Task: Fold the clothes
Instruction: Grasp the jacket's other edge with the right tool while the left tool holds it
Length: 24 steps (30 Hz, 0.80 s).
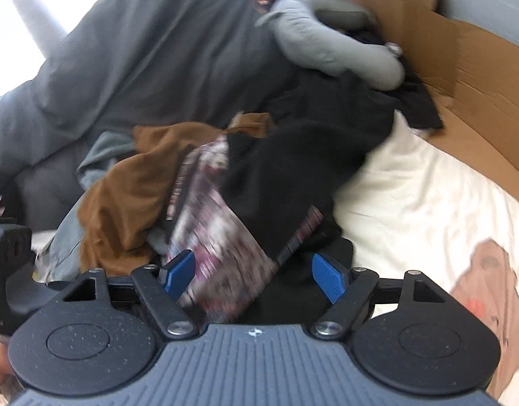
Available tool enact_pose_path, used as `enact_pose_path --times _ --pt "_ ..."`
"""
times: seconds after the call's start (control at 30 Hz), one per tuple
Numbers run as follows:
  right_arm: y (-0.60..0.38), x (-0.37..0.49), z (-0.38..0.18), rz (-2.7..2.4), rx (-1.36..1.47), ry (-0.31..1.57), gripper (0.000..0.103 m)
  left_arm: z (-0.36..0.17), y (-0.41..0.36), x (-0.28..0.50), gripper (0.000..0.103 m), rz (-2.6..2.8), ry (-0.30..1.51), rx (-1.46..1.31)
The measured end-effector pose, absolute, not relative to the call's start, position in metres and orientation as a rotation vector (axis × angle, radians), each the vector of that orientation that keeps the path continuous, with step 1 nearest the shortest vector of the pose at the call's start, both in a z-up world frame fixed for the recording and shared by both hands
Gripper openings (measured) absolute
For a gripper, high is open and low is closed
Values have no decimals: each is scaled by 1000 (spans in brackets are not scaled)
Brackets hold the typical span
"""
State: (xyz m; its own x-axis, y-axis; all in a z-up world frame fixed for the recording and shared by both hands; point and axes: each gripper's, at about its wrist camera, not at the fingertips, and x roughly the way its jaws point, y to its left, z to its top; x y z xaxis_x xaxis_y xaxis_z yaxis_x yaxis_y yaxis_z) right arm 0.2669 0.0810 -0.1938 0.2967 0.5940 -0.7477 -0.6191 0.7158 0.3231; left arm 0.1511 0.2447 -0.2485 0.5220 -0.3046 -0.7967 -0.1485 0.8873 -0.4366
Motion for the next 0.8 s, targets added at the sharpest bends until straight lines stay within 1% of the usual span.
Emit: enact_pose_path --times 0.1,0.17,0.2,0.23,0.27,0.37,0.57,0.7,0.77,0.8 --pt "91 263 -194 858 -93 978 79 -252 239 139 1 -126 1063 -482" --pt "96 261 -198 874 -120 995 77 -254 235 132 1 -146 1082 -475" --pt "98 261 -202 880 -122 1014 67 -256 234 130 1 -155 1090 -473" --pt "99 261 -207 887 -119 1036 53 -256 233 129 1 -162 1097 -473" --pt "101 260 -211 888 -125 1047 49 -257 232 128 1 -169 1103 -472" --pt "104 257 -224 888 -141 1079 49 -257 232 124 1 -194 1113 -459" --pt "109 256 -231 899 -170 1053 50 -260 225 114 1 -218 1125 -422" --pt "118 261 -241 908 -195 1080 50 -261 223 113 1 -224 1124 -403" --pt "122 263 -248 917 -189 1106 42 -261 223 114 1 -226 1124 -393" --pt "123 264 -251 924 -181 1121 23 -262 223 114 1 -225 1124 -390"
